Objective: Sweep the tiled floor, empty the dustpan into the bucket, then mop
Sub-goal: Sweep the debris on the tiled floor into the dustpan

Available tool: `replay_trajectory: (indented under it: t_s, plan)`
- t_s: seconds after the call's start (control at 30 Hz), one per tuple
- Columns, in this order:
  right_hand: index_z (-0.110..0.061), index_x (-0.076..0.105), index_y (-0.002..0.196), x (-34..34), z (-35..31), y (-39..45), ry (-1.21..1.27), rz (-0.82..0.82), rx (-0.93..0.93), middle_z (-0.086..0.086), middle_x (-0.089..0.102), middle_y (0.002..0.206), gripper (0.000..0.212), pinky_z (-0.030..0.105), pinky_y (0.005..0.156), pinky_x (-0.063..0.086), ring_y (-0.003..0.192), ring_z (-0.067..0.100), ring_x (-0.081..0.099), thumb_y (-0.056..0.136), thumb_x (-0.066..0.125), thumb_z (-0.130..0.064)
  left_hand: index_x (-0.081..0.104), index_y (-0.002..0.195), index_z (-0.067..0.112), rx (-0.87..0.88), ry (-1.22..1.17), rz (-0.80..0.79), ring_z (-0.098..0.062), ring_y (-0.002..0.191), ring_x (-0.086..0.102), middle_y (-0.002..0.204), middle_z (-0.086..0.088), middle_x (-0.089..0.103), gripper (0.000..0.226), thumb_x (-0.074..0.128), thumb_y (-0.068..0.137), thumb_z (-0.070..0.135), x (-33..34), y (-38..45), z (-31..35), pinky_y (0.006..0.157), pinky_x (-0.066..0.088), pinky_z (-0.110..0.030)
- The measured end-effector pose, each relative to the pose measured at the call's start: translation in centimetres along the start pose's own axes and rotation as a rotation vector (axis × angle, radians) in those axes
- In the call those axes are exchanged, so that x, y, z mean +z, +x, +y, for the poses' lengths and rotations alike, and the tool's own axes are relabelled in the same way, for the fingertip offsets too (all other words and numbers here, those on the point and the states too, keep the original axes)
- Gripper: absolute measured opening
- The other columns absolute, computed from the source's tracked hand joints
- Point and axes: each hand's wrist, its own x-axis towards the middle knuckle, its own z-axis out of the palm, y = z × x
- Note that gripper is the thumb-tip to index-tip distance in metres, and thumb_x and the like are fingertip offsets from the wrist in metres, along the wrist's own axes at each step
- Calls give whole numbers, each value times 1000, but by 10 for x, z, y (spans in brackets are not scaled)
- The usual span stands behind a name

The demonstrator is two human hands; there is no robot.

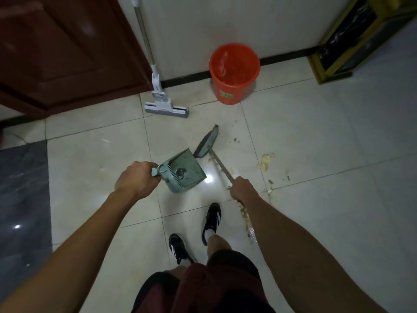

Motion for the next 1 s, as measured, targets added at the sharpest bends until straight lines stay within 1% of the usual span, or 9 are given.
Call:
replay_trajectory:
  t_s: [0.2, 0.33, 0.47, 0.53, 0.6, 0.67, 0.77, 0.83, 1.0]
  plan:
    - [-5, 56, 123, 40, 53, -51, 99, 44, 123, 14, 65, 114, 30, 39, 87, 57, 102, 30, 66, 95, 49, -13, 74, 99, 27, 134, 52, -25, -30, 79, 65, 88, -5, 69, 16, 62, 92, 37, 15, -13, 9, 73, 58, -38]
    - [-2, 58, 121, 75, 84, -94, 178, 70, 183, 14, 66, 116, 29, 37, 86, 57, 105, 30, 67, 95, 49, -11, 73, 96, 26, 230, 100, -28, -31, 78, 64, 86, -5, 68, 16, 61, 91, 36, 26, -33, 8, 71, 57, -38]
    - [-1, 51, 134, 106, 113, -133, 215, 95, 220, 11, 66, 108, 38, 33, 89, 51, 108, 27, 66, 98, 44, -12, 73, 94, 26, 295, 119, -28, -32, 80, 65, 89, -6, 70, 16, 62, 89, 35, 34, -51, 5, 71, 57, -38]
    - [-7, 51, 136, 117, 122, -151, 196, 141, 252, 8, 69, 109, 41, 27, 83, 47, 104, 22, 67, 95, 46, -11, 73, 96, 27, 323, 120, -26, -32, 81, 66, 91, -6, 71, 16, 62, 88, 36, 38, -57, 2, 72, 58, -38]
    - [-12, 56, 130, 125, 126, -166, 203, 164, 316, 8, 68, 111, 38, 29, 80, 52, 101, 23, 66, 92, 52, -16, 74, 96, 27, 352, 125, -22, -33, 83, 66, 92, -7, 71, 16, 63, 88, 36, 41, -64, 0, 73, 58, -39]
    - [-11, 60, 122, 129, 126, -177, 247, 174, 353, 9, 66, 114, 32, 31, 78, 55, 100, 25, 66, 92, 54, -20, 73, 96, 26, 381, 130, -20, -33, 83, 66, 93, -7, 72, 17, 63, 88, 36, 43, -69, -1, 74, 59, -39]
    - [-10, 61, 113, 138, 125, -188, 289, 203, 342, 8, 68, 106, 26, 28, 68, 53, 83, 24, 64, 92, 50, -20, 73, 95, 25, 419, 142, -18, -34, 83, 66, 92, -8, 72, 18, 63, 87, 36, 44, -74, -1, 74, 59, -40]
    - [-10, 60, 114, 141, 122, -191, 298, 214, 351, 10, 68, 108, 26, 29, 68, 51, 86, 26, 65, 92, 48, -17, 73, 95, 24, 443, 155, -12, -34, 84, 67, 93, -8, 72, 17, 64, 86, 36, 44, -76, -1, 74, 59, -40]
    - [-5, 56, 122, 129, 103, -184, 389, 230, 315, 15, 64, 113, 33, 41, 72, 60, 91, 31, 66, 92, 45, -11, 72, 91, 24, 457, 142, -7, -34, 83, 67, 91, -9, 71, 16, 65, 86, 38, 36, -76, -1, 73, 59, -40]
